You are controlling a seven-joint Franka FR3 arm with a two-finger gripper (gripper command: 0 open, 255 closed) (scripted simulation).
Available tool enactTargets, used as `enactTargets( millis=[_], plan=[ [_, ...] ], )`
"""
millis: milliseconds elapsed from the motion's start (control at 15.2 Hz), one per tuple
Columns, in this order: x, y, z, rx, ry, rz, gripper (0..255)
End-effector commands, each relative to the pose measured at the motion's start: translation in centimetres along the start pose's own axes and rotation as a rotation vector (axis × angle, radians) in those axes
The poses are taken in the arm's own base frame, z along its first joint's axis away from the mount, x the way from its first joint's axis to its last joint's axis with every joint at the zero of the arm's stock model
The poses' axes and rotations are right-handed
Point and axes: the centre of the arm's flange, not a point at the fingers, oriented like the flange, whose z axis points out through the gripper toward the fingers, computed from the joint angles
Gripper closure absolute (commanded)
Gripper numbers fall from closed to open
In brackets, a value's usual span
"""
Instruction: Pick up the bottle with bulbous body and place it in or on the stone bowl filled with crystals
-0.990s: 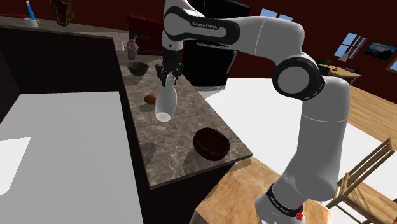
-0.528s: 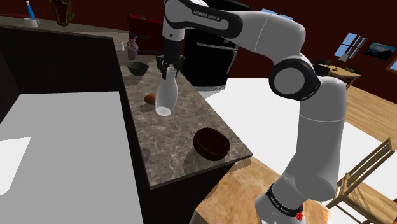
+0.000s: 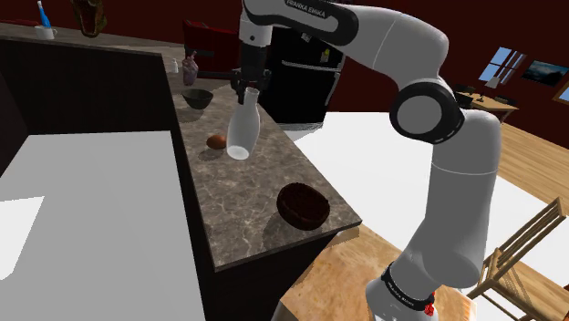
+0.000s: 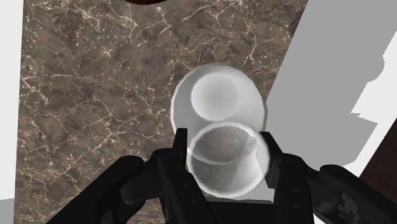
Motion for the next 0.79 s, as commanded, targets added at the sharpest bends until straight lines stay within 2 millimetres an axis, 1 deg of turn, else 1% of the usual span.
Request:
enactTargets(
  millis=[0,726],
  plan=[
    [-2.0,1.0,-1.1,0.0,0.001,0.0,255],
    [-14.1,7.9,-5.3,0.0,0.001,0.0,255]
  ],
)
